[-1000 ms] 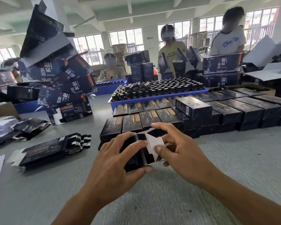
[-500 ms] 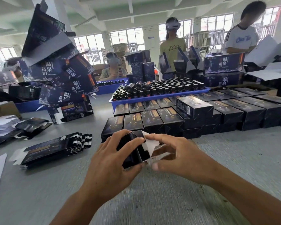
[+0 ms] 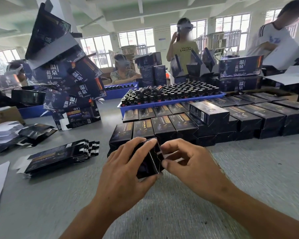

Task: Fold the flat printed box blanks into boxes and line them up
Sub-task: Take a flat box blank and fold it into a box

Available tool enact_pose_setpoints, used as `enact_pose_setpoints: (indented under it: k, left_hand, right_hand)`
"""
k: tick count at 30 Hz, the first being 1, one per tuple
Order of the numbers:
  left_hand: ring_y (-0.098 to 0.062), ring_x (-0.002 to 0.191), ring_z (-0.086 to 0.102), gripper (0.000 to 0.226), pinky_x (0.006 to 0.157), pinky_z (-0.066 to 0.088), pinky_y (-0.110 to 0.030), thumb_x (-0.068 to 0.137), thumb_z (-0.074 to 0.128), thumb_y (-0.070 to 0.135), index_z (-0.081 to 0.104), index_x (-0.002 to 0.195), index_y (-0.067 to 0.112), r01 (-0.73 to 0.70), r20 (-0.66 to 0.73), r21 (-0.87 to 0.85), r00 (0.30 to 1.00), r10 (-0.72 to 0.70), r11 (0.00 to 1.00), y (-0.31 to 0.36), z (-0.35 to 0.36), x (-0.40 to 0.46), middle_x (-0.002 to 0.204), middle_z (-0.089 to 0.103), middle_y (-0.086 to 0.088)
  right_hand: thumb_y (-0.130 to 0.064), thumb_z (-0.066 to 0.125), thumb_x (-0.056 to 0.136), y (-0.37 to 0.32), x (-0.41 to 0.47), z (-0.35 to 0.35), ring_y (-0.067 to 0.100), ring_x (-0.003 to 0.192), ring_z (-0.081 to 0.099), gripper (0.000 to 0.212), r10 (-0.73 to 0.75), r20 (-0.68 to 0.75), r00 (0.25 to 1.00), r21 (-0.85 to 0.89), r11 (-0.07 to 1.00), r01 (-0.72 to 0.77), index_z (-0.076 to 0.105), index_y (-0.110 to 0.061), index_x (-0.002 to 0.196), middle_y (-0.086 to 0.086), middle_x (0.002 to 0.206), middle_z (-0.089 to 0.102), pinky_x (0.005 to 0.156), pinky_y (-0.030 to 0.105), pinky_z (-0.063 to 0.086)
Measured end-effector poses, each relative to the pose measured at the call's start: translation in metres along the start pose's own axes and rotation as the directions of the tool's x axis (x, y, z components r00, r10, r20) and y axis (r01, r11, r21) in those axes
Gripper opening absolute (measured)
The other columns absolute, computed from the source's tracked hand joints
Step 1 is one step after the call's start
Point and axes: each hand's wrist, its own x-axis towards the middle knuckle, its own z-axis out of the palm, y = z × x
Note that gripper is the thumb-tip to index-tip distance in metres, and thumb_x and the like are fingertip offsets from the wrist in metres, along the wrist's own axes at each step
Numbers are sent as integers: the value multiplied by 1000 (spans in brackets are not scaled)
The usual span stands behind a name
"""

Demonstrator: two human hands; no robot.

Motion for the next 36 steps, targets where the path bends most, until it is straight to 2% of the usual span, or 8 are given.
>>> enact_pose_setpoints:
  k: [5,10,14,18,27,30,34,36]
  left_hand:
    - [-13,124,47,106,96,48,-37,68,83,51,28,154,25,36,1,-8,999,-36,999,3,2,0,144,48,5]
    - [-12,125,48,96,99,47,-36,75,60,63,26,155,23,20,-9,-20,1000,-20,1000,9,3,0,143,52,4]
    - [-15,126,52,92,99,50,-39,75,59,61,30,153,22,-8,-1,-19,1000,8,1000,8,4,-1,142,54,3]
    - [-12,127,48,93,100,45,-34,74,59,61,30,154,22,-21,8,-16,1000,21,1000,9,6,-1,142,51,5]
    - [-11,128,45,98,100,48,-41,73,59,68,27,154,24,-7,6,-68,1000,7,998,9,5,-1,145,45,9]
    - [-11,127,44,99,100,47,-41,73,63,68,26,154,24,-3,-8,-81,1000,3,997,9,5,-1,144,42,11]
    - [-11,128,43,100,104,37,-34,73,68,63,27,154,22,-15,8,-51,1000,15,999,11,7,-2,143,51,5]
    - [-10,130,42,94,110,35,-28,76,61,62,27,154,21,-62,-5,-33,998,62,998,15,10,-2,143,52,5]
  right_hand:
    - [-20,67,94,2,2,-2,-1,84,68,20,56,0,998,97,994,-56,72,-33,108,-23,92,72,70,13,52]
    - [-28,72,91,5,7,-5,8,87,72,19,158,83,984,199,965,-172,72,-26,110,-10,95,76,69,21,58]
    - [-26,74,89,7,7,-7,15,81,71,15,167,99,981,199,963,-184,75,-22,103,-4,89,76,69,22,58]
    - [-17,76,87,4,7,-7,1,67,66,4,128,67,990,178,974,-138,75,-20,91,-7,80,75,62,13,50]
    - [-22,76,88,1,8,-10,14,71,69,4,140,63,988,146,978,-148,76,-25,91,-3,83,76,61,21,55]
    - [-32,75,88,3,9,-12,21,83,71,18,156,82,984,130,978,-166,72,-31,105,-6,91,74,71,33,61]
    - [-60,75,78,2,6,-10,1,96,70,61,116,153,981,140,981,-137,50,-54,133,-15,110,68,72,17,57]
    - [-60,76,77,2,4,-7,-5,100,66,65,97,173,980,115,986,-118,44,-61,134,-16,118,63,71,12,55]
